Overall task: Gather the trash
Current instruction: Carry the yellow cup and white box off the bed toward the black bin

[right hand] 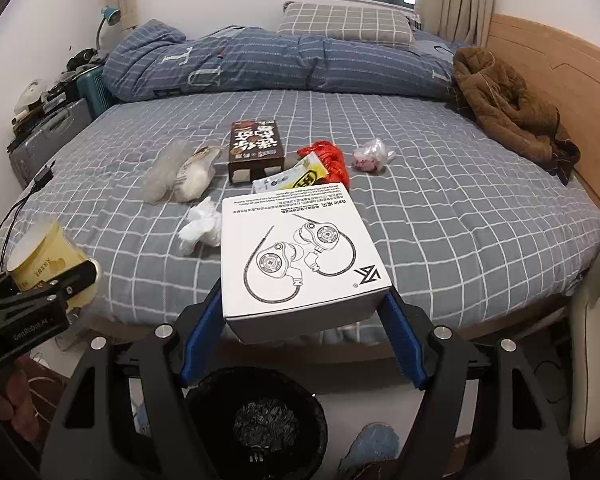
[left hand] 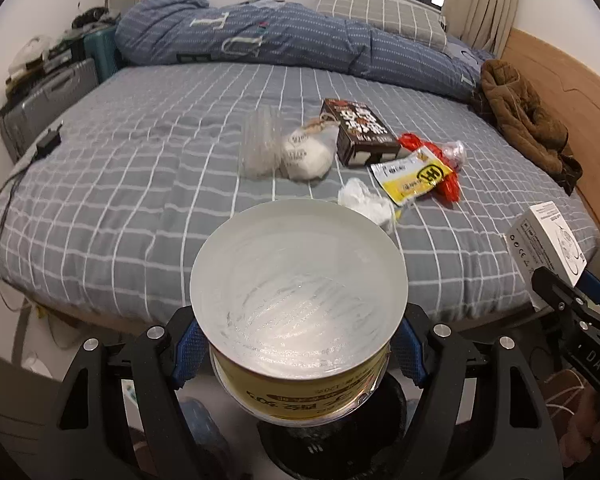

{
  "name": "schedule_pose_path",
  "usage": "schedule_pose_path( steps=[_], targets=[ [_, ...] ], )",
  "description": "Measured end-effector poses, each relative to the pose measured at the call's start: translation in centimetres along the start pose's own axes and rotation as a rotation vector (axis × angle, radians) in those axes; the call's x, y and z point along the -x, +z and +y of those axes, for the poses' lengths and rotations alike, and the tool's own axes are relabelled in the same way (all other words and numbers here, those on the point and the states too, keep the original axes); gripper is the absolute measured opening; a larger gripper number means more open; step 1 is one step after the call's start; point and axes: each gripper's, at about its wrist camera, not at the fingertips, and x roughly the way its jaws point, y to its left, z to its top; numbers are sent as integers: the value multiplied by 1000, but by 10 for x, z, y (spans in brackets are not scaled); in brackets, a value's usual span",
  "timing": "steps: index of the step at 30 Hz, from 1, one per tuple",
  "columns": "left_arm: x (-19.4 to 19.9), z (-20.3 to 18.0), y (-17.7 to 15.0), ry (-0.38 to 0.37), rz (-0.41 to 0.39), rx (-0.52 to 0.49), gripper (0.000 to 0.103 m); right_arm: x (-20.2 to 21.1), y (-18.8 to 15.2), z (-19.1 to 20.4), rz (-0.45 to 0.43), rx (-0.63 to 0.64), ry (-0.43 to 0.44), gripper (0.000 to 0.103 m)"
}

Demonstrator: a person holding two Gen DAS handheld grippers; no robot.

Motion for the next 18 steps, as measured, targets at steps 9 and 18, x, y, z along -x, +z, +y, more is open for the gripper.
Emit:
schedule_pose_path(
  steps=[9, 18],
  targets=[
    [15, 4, -26, 0, 32, 18, 75, 22, -24, 16, 38, 19, 40, 71],
    [11, 6, -62, 23, 83, 4, 75, 24, -61, 26, 96, 56, 30, 71]
  ],
)
